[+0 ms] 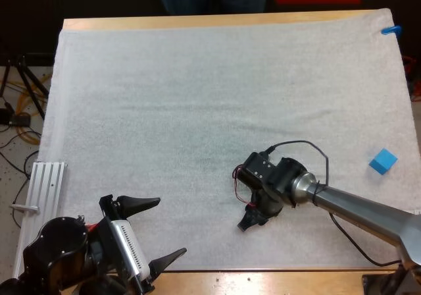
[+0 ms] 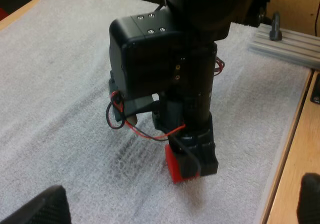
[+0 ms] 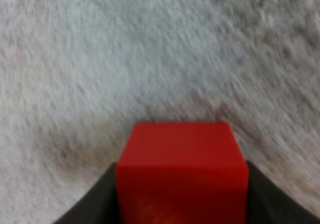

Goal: Stack red cube on blue cube

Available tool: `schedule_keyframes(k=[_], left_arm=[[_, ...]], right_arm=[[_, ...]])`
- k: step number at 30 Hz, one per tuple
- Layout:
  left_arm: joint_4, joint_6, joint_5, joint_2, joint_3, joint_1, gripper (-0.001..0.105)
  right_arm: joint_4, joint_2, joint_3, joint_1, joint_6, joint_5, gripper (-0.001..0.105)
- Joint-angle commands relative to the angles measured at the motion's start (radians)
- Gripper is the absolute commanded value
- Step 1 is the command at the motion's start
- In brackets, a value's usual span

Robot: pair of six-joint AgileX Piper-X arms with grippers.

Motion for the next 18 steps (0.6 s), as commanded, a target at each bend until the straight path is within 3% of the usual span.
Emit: schedule_keyframes(k=[1, 10, 18], left_arm=[[-0.003, 0.002, -0.001, 0.0, 0.0, -0.005, 0.087], [-0.003, 0.002, -0.001, 0.0, 0.0, -0.005, 0.087], [-0.003, 0.002, -0.001, 0.0, 0.0, -0.005, 0.087]], right_arm=[[0.035, -0.027, -0.028, -0.002, -0.001, 0.027, 0.022], [0.194, -0.132, -0.174, -0.012, -0.048, 0.167, 0.022], [0.242, -0.153, -0.236, -0.156, -0.056, 0.168, 0.022]])
